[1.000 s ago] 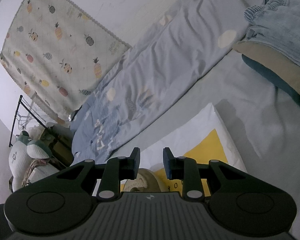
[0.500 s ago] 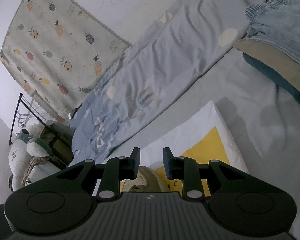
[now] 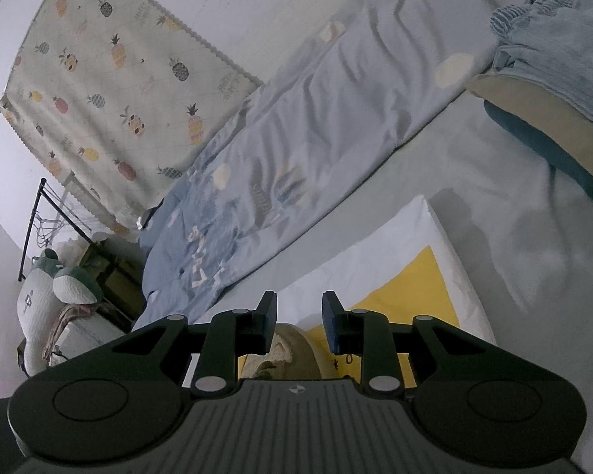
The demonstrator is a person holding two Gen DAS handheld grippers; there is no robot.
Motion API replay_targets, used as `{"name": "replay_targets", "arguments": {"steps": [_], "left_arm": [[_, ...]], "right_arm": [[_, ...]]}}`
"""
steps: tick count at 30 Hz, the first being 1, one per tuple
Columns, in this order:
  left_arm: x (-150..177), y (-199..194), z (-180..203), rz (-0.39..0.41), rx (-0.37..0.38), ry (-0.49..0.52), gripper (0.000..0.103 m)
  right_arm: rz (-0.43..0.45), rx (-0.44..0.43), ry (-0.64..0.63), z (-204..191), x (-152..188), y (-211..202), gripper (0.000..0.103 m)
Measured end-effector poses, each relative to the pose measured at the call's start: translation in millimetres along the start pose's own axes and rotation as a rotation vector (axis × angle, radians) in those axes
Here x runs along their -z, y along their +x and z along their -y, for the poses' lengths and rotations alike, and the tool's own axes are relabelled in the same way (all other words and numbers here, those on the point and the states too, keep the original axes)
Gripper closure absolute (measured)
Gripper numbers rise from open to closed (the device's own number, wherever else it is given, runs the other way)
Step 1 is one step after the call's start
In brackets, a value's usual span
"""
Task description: Lace up shoes with both hands
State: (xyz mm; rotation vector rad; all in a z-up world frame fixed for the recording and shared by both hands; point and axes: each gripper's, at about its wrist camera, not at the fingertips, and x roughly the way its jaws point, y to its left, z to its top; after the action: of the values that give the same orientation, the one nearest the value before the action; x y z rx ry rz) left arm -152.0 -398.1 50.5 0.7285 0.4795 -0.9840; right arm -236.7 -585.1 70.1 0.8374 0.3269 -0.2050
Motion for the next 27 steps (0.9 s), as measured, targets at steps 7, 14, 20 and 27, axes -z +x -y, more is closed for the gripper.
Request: {"name": "replay_targets", "arguments": {"steps": [7, 14, 20, 27], "left_arm": [[0.0, 4.4, 4.3, 0.011, -0.001, 0.027, 0.101], [-3.4, 5.9, 8.2, 0.031, -0.011, 0.04, 0.101], [-3.6, 5.4, 8.9, 0.038, -0.017, 0.049, 0.101], [-3.3, 5.2, 10.7, 0.04, -0.021, 0.064, 0.101]], "right_arm": [[-0.007, -0.003, -0.004, -0.2, 1.2, 2.7, 0.076], [-0.032, -0.013, 0.007, -0.1, 5.5, 8.3, 0.076], [-0.074, -0.053, 0.091, 6.1, 14.1, 21.1, 0.076], [-0.131, -0.09, 0.226, 16.4, 29.5, 43.8, 0.076]]}}
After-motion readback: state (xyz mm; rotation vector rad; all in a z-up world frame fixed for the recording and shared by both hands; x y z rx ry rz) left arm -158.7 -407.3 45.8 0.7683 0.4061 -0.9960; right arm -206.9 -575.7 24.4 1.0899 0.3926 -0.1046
